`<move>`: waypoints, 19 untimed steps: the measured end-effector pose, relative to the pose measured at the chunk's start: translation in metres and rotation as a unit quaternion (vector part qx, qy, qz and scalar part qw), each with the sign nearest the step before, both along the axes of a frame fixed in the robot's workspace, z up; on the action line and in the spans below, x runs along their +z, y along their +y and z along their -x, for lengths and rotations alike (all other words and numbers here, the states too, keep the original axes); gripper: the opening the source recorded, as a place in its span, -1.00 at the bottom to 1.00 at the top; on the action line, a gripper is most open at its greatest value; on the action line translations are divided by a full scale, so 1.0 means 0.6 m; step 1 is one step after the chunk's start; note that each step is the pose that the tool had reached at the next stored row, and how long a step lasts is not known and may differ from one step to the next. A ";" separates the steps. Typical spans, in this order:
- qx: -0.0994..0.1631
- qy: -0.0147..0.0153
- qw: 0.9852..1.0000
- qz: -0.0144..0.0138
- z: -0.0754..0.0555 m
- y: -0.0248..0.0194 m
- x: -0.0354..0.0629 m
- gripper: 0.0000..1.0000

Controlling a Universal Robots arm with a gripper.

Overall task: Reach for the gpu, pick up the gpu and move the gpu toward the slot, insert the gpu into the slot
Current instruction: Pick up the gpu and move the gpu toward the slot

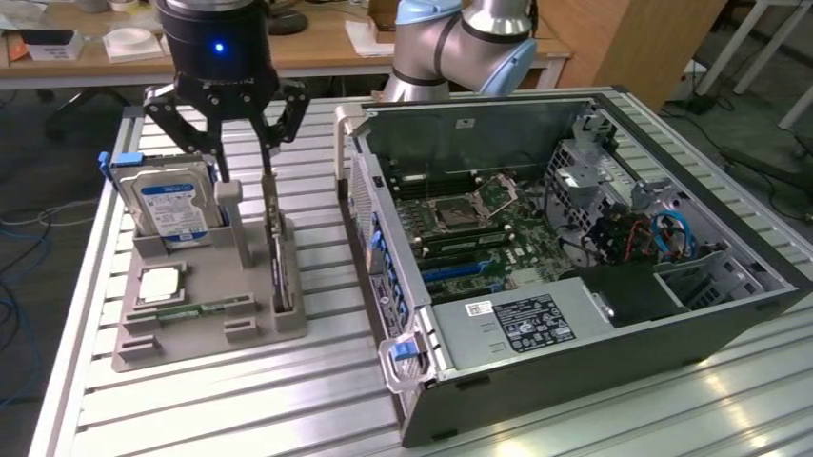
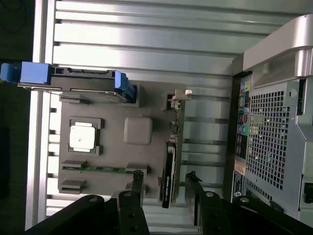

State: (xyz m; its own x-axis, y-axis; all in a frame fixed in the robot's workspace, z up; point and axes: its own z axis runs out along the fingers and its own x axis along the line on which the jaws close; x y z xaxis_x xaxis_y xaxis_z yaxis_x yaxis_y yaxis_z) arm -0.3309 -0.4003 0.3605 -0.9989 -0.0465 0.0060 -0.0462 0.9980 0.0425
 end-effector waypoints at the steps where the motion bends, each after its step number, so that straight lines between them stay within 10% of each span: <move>1: 0.002 0.000 1.000 0.000 0.000 0.0000 -0.003 -0.06; 19: 0.012 0.000 1.000 -0.001 -0.001 -0.0071 -0.053 -0.06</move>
State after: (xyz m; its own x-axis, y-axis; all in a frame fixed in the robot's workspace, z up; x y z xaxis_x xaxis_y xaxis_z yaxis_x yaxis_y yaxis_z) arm -0.3303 -0.4046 0.3288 -0.9976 -0.0697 0.0060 -0.0693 0.9966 0.0438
